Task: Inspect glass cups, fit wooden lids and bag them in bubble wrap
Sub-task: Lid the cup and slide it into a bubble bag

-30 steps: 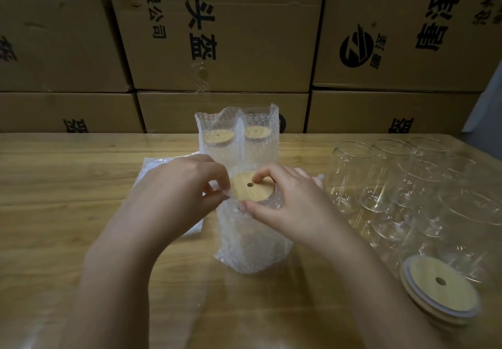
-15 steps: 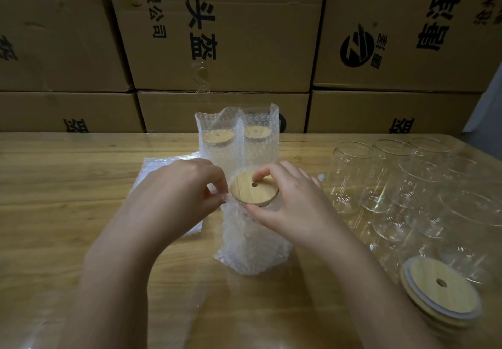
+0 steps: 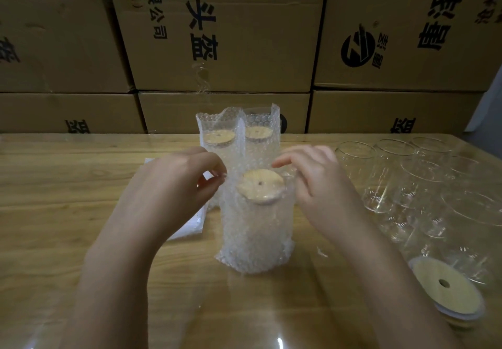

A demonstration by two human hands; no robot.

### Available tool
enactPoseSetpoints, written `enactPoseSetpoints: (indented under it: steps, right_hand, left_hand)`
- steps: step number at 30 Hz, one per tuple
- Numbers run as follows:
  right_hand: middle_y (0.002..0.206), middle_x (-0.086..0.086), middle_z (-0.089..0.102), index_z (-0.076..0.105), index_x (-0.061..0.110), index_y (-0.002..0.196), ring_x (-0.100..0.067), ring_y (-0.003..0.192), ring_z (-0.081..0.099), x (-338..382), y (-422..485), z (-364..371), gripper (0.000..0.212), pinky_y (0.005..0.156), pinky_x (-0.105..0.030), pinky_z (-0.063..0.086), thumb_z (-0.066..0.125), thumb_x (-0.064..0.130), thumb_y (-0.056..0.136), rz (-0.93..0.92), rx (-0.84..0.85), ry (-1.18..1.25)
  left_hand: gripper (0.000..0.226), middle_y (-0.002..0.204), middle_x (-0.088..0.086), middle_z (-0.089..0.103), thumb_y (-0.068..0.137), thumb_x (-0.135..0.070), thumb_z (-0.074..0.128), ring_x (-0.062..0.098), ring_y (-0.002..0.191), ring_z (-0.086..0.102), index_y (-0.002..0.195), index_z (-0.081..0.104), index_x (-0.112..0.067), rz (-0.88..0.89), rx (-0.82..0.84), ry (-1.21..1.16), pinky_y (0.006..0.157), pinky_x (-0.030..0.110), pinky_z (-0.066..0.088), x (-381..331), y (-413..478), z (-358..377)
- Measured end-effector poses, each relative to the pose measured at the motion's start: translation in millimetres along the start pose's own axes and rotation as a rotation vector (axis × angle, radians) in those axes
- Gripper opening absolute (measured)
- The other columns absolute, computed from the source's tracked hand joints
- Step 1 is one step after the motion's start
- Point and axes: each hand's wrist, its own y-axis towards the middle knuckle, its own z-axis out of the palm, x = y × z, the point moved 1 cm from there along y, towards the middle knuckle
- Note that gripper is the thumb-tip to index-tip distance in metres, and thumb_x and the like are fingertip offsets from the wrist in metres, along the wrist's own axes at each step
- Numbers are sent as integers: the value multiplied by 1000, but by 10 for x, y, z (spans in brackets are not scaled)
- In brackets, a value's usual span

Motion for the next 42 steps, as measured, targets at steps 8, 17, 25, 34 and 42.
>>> enactPoseSetpoints:
  steps: [8, 17, 25, 34, 42]
  right_hand:
    - [134, 7, 43, 63, 27, 97, -14, 128, 31, -158, -13, -132, 22, 105, -39, 34, 47, 12, 92, 75, 41, -94]
    - [112, 11, 52, 64, 21, 100, -12, 112, 44, -183, 10, -212, 15, 92, -28, 34, 50, 26, 97, 40, -32, -61]
    - [112, 13, 54, 59, 29, 97, -8, 111, 45, -147, 12, -202, 12, 93, -31, 25, 48, 30, 96, 52, -45, -26]
    - [108, 17, 58, 59, 31, 97, -11, 104, 54, -211, 17, -195, 10, 95, -29, 25, 50, 34, 96, 83, 18, -92]
    - [91, 13, 68, 73, 20, 92, -13, 84, 63, -209, 28, -187, 10, 79, -41, 53, 62, 20, 92, 38, -143, -28]
  left_hand:
    - [9, 88, -23, 61, 82, -45, 60, -11, 75, 56, 86, 61, -38, -52, 4, -50, 62, 32, 51, 83, -17, -13]
    - [14, 76, -17, 61, 85, -36, 61, -1, 63, 55, 80, 69, -25, -23, -93, -31, 53, 33, 50, 54, 7, -7]
    - [7, 74, -16, 60, 84, -29, 68, 3, 59, 54, 80, 68, -25, -31, -187, 15, 49, 21, 36, 81, 13, -1]
    - [18, 82, -28, 58, 86, -45, 54, -17, 65, 49, 90, 67, -33, -59, -55, -41, 56, 20, 41, 112, 43, 120]
    - [10, 80, -9, 72, 86, -27, 69, 6, 58, 53, 84, 77, -19, -27, -173, -59, 53, 34, 49, 151, 74, 151]
